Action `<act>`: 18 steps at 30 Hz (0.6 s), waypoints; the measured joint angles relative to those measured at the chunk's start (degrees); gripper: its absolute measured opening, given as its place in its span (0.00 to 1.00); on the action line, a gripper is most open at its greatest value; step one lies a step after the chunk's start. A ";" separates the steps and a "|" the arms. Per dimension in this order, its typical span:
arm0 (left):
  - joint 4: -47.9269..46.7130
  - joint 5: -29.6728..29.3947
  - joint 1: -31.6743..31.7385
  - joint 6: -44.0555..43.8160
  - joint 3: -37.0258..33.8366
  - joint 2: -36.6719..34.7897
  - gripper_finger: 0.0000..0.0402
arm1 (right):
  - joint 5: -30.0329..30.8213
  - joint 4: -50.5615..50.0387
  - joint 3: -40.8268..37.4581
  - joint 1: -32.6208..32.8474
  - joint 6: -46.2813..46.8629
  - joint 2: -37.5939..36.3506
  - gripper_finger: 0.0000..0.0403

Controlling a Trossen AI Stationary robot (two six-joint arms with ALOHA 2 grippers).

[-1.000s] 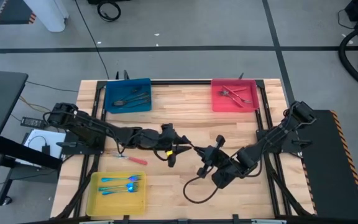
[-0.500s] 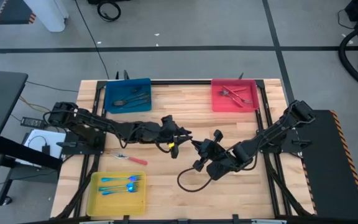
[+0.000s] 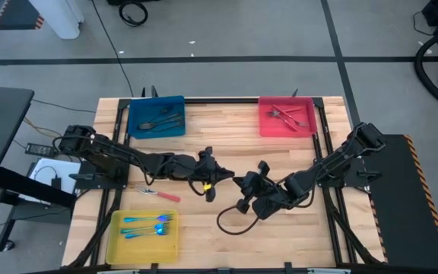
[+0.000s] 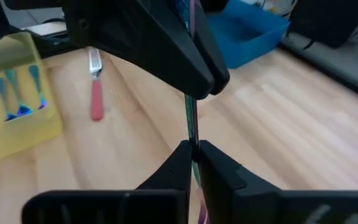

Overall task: Sort silverware by color (type)
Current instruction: Put the iridescent fork into the yellow bin

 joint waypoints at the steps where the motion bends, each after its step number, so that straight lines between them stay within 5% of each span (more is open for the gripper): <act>1: -0.14 0.44 -0.15 0.74 -0.03 0.01 0.01 | -0.80 -0.02 0.00 -0.01 0.51 0.00 0.09; 8: -8.39 1.30 -1.20 3.21 0.09 -1.82 0.00 | -7.46 0.33 0.04 1.94 3.59 0.00 0.17; 18: -44.61 2.89 -7.25 1.93 10.44 -4.80 0.01 | -13.23 2.32 0.03 4.28 3.19 0.00 0.18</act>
